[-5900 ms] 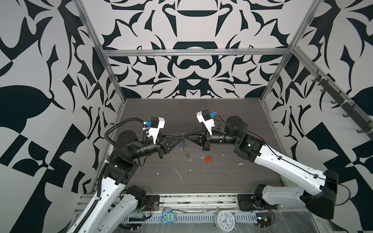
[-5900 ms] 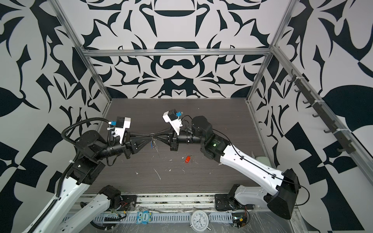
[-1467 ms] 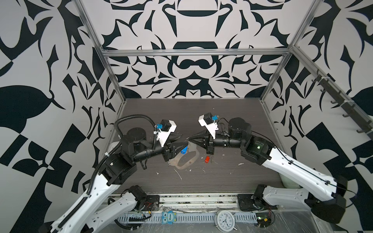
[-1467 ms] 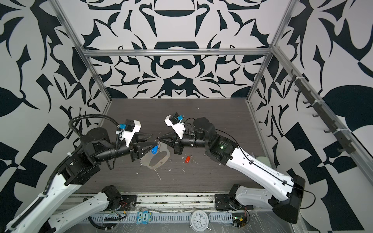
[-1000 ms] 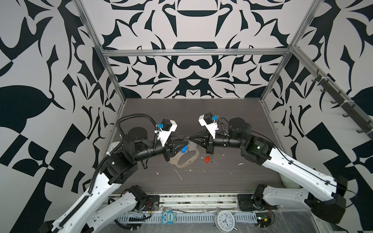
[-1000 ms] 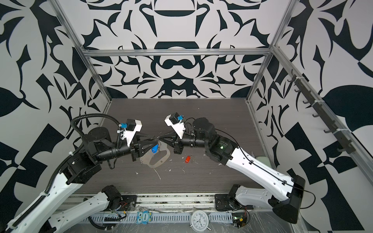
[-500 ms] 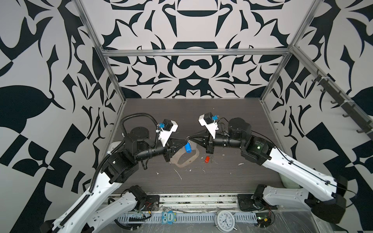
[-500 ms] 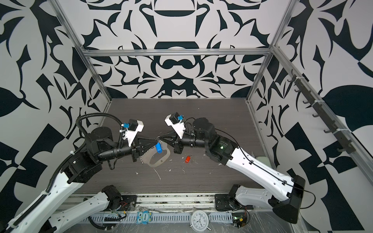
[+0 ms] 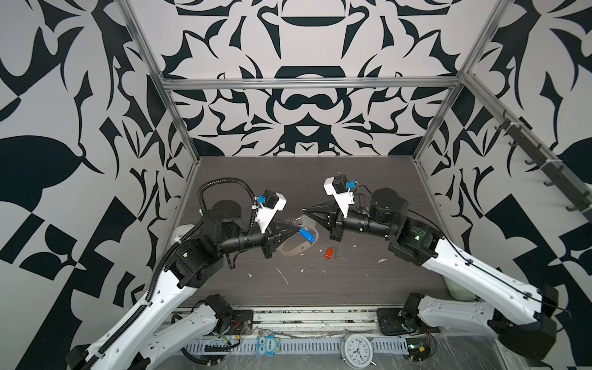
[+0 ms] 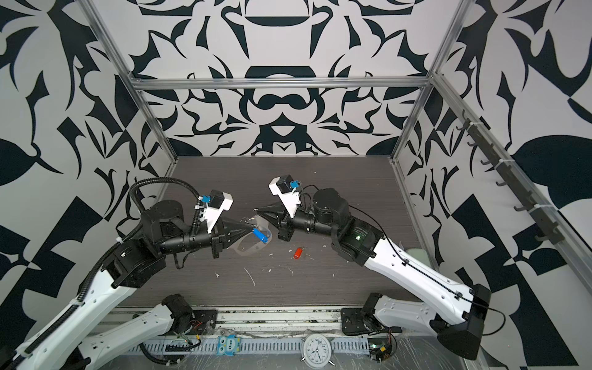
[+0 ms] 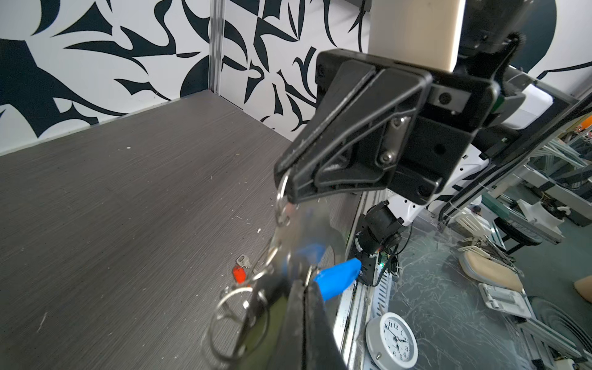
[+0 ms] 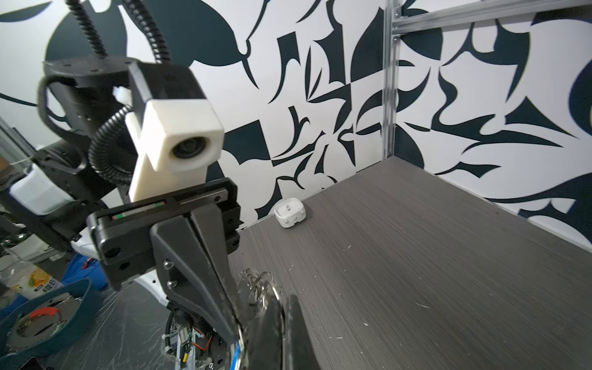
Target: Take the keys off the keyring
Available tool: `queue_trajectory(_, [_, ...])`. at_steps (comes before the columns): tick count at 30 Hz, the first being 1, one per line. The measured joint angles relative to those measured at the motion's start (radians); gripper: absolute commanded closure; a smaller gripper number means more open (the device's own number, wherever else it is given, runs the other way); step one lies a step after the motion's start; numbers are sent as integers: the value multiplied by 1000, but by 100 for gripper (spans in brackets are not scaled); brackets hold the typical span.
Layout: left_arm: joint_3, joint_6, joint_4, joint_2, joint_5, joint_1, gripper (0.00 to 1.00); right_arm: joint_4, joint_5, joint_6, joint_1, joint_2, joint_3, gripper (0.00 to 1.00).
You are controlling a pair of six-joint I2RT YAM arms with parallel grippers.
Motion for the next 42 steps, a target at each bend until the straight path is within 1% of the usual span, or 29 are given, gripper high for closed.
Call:
queue_trajectory(3, [-27, -13, 11, -29, -45, 0, 100, -6, 63, -5, 0, -8, -11, 100])
queue_trajectory(8, [-106, -38, 26, -93, -169, 0, 100, -50, 180, -13, 0, -36, -55, 100])
queue_trajectory(12, [-189, -66, 27, -150, -254, 0, 100, -82, 220, -13, 0, -40, -114, 100])
queue_trajectory(16, [-212, -87, 26, -204, -326, 0, 100, -88, 170, -7, 0, 34, -167, 100])
queue_trajectory(20, [-212, -100, 36, -242, -368, 0, 100, -33, 77, 14, -10, 185, -221, 100])
queue_trajectory(26, [-212, -108, 39, -251, -389, 0, 100, 77, -32, 61, -49, 424, -229, 100])
queue_trajectory(30, [-212, -109, 39, -266, -394, 0, 100, 167, -70, 100, -94, 553, -224, 100])
queue_trajectory(31, [-212, -111, 39, -270, -394, 0, 100, 181, -74, 109, -102, 589, -217, 98])
queue_trajectory(32, [-212, -112, 39, -275, -394, 0, 100, 192, -76, 121, -111, 625, -208, 90])
queue_trajectory(35, [-213, -115, 39, -277, -394, 0, 100, 210, -64, 149, -124, 708, -181, 69])
queue_trajectory(36, [-213, -116, 39, -277, -394, 0, 100, 211, -55, 154, -126, 723, -178, 65])
queue_trajectory(40, [-215, -116, 38, -277, -394, 0, 100, 203, 4, 159, -127, 715, -177, 55])
queue_trajectory(42, [-226, -116, 43, -277, -393, 0, 100, 199, 54, 159, -127, 684, -177, 54])
